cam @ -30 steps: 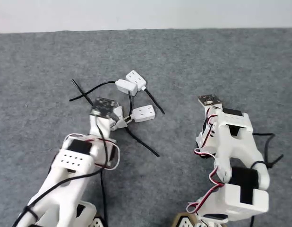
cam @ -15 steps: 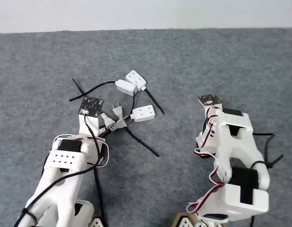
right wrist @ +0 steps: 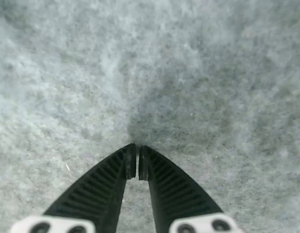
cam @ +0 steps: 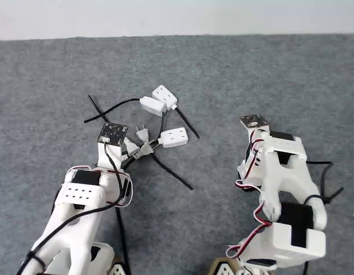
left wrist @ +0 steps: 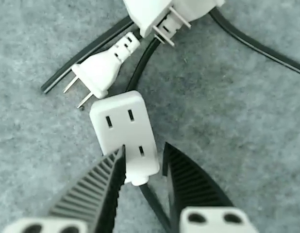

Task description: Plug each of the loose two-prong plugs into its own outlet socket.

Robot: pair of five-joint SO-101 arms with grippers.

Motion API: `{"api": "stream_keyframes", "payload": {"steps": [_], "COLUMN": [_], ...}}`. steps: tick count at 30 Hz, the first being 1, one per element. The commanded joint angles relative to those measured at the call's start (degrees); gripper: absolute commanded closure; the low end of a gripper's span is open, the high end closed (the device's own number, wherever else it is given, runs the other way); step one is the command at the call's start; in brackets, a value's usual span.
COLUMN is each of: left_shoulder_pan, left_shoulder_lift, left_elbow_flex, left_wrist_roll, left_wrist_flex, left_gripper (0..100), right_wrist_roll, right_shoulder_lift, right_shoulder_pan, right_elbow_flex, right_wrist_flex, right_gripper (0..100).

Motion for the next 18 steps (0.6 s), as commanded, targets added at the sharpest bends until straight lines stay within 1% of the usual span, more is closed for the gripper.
{"api": "stream_keyframes", "payload": {"steps": [1, 8, 11, 18], "left_shoulder_pan": [-0.3, -0.6, -0.4, -0.1], "left_shoulder_lift": [0.5, 0.5, 0.4, 0.4], "left_elbow_flex": [-1.0, -1.6, -1.8, -5.8], "left_wrist_roll": [-0.1, -0.2, -0.4, -0.4], "left_wrist_flex": [0.6, 0.8, 0.6, 1.0], "left_gripper": [87, 87, 87, 87], "right_wrist_roll": [0.5, 0.6, 1.8, 2.0], "right_shoulder_lift": [-1.8, -1.8, -1.8, -1.8], "right_shoulder_pan": [-0.6, -0.6, -0.7, -0.7], "right_elbow_flex": [-0.4, -0.4, -0.4, 0.0], "right_wrist_flex": [-0.5, -0.5, -0.5, -0.6], "right_gripper": [98.3, 98.3, 98.3, 98.3]}}
